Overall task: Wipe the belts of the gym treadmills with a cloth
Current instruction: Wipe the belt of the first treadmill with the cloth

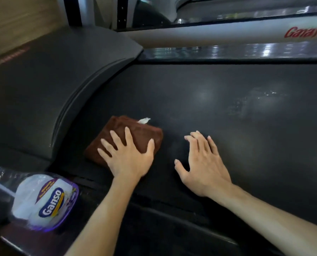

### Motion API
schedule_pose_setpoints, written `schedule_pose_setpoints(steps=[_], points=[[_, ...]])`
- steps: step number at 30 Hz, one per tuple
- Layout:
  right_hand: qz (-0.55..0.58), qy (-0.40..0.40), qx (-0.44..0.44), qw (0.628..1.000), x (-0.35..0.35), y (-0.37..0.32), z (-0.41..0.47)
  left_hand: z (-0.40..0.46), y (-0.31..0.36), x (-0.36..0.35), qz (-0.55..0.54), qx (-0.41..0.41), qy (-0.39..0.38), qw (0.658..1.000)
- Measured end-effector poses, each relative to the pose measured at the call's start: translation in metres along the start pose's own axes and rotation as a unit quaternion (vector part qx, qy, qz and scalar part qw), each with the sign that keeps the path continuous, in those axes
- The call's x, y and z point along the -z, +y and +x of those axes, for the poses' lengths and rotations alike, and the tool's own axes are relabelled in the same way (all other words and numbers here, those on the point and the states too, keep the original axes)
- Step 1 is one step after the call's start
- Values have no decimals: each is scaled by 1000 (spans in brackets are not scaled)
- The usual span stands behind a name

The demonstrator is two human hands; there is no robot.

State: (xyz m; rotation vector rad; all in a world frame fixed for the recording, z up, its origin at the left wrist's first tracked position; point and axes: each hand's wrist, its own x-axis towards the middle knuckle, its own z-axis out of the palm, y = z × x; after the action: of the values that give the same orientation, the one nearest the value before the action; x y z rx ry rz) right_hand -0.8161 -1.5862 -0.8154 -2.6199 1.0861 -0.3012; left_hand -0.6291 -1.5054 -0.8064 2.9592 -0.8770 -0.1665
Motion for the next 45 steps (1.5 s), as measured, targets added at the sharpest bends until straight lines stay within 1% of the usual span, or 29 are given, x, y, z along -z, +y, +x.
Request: schedule_pose_setpoints(steps=[3, 7, 9, 13, 17, 20, 23, 25, 27, 29, 31, 33, 35, 36, 37, 38, 39, 40, 41, 42, 43, 45], points=[[18, 13, -1, 1000, 0, 0, -1, -16, 19, -5, 11, -33, 8, 999], [29, 12, -3, 1000, 3, 0, 0, 18, 56, -1, -11, -112, -5, 994], [30, 11, -5, 999, 4, 0, -1, 44, 64, 2, -26, -99, -14, 995], [40, 19, 0, 999, 4, 3, -1, 65, 37, 10, -37, -11, -16, 999], [53, 24, -2, 998, 2, 1, 0, 21, 5, 6, -31, -6, -1, 999], [58, 32, 0, 998, 2, -1, -2, -17, 16, -4, -11, -25, 10, 1000], [93, 52, 2, 994, 2, 1, -2, -6, 46, -7, -13, -91, 9, 996], [109, 66, 5, 992, 2, 2, -3, 15, 64, -4, -7, -155, -6, 988], [113, 81, 5, 990, 1, 2, -3, 32, 72, -1, -4, -201, -28, 979], [130, 94, -9, 987, -1, 3, -1, 37, 66, -2, -11, -232, -28, 972], [171, 108, -39, 979, -1, 4, 1, 29, 52, -2, -8, -274, -20, 961], [213, 132, -69, 966, 1, 3, 3, 13, 36, -2, 3, -330, -25, 944], [233, 142, -84, 958, 6, 1, 6, -1, 21, 0, -11, -380, -43, 924], [223, 138, -82, 962, 9, 0, 9, -4, 15, 3, -49, -393, -58, 916], [195, 125, -70, 970, 13, -1, 12, -5, 10, 8, -112, -387, -72, 913], [153, 101, -52, 982, 16, -2, 16, -2, 6, 12, -175, -364, -69, 912], [106, 67, -34, 992, 20, -5, 20, 1, 2, 13, -207, -334, -47, 918], [60, 27, -22, 998, 24, -8, 24, 2, -2, 12, -192, -304, -15, 933], [21, -9, -13, 1000, 29, -12, 28, 0, -4, 10, -150, -280, 3, 948], [-14, -34, -4, 999, 34, -17, 32, -2, -6, 6, -114, -264, 5, 958], [-47, -48, 8, 998, 37, -23, 36, -5, -7, 2, -97, -257, -3, 962], [-84, -43, 34, 995, 44, -36, 41, -6, -4, -1, -78, -258, -18, 963]])
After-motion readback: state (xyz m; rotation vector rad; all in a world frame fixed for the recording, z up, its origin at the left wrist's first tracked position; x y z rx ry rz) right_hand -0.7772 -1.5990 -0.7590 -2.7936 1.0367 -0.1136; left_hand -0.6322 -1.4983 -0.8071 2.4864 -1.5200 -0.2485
